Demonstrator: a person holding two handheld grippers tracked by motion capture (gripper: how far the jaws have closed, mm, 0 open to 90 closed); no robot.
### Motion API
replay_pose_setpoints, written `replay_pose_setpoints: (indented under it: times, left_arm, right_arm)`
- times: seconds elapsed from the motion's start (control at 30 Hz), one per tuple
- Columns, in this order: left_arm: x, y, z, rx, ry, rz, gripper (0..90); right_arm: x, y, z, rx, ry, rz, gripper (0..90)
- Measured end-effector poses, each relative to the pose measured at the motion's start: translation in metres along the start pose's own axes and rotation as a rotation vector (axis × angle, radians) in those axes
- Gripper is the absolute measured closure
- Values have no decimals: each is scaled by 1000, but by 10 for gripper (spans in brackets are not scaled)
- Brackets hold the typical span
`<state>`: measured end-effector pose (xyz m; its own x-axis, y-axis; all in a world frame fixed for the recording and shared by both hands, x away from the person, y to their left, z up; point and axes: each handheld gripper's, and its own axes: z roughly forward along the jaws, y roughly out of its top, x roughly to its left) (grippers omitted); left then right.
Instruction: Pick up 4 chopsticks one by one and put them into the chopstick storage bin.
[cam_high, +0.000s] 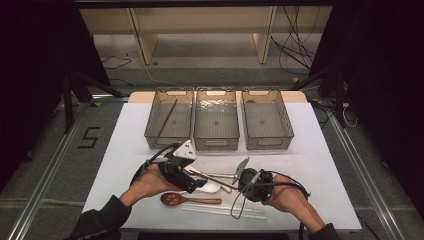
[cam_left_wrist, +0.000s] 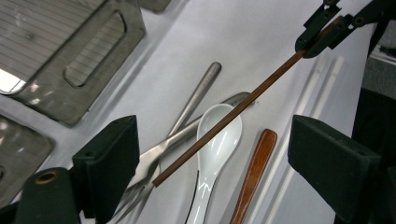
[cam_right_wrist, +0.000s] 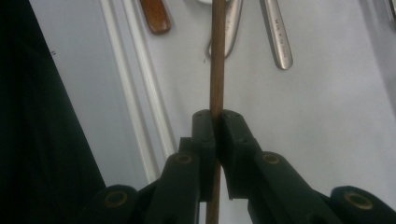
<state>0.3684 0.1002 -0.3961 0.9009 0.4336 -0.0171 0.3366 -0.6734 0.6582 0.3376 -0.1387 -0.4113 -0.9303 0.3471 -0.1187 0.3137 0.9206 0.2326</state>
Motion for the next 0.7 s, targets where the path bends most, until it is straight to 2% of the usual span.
replay_pose_setpoints:
  times: [0.27, 0.47, 0.7]
  left_arm:
    - [0, 3, 4, 79, -46, 31, 196]
    - [-7, 4, 15, 168, -73, 89, 228]
    - [-12, 5, 24, 241, -91, 138, 351]
  right_arm:
    - [4, 4, -2, 0, 0, -43, 850]
    - [9, 7, -4, -6, 2, -78, 850]
    - [15, 11, -5, 1, -2, -127, 850]
